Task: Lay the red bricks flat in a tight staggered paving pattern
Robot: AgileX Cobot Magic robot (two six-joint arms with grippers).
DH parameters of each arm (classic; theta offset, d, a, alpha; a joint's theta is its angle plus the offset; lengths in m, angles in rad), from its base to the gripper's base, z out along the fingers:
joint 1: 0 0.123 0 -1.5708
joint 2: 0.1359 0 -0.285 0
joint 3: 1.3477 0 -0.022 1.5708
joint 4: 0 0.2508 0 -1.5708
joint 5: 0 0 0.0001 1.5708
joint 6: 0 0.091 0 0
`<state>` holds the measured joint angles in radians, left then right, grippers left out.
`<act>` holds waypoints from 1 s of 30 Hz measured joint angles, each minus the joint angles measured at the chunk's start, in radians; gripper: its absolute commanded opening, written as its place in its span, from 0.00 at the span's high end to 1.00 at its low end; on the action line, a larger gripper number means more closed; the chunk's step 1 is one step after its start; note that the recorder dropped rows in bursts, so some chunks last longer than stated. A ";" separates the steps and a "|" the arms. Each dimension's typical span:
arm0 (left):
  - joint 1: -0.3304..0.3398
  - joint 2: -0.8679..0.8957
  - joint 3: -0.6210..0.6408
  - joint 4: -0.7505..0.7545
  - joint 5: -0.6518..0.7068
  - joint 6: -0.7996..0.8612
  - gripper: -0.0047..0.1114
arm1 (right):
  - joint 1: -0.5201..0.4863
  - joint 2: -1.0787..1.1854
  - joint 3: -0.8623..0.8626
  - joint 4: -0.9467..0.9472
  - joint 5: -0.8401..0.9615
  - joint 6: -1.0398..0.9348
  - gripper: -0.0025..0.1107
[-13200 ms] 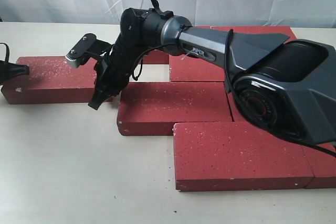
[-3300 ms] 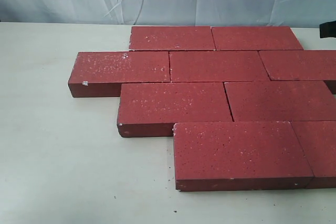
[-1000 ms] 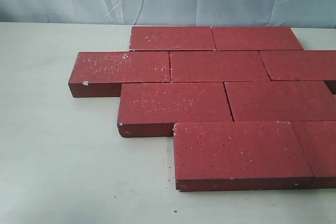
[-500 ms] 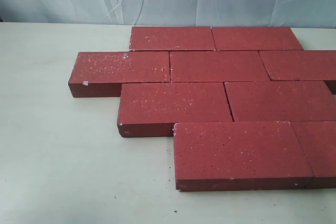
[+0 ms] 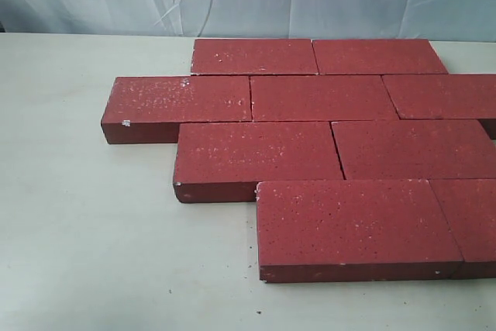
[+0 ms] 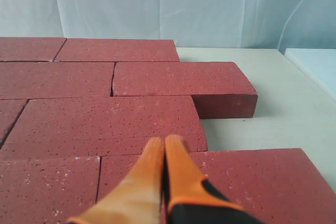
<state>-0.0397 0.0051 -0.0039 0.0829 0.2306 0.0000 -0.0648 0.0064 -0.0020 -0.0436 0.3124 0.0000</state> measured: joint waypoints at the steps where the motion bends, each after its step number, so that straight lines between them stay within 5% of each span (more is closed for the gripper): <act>1: 0.000 0.000 0.000 0.000 0.000 0.000 0.96 | 0.000 0.000 0.000 0.000 0.001 0.000 0.99; 30: 0.000 0.000 0.000 0.000 0.000 0.000 0.96 | 0.000 0.000 0.000 0.020 0.006 0.000 0.99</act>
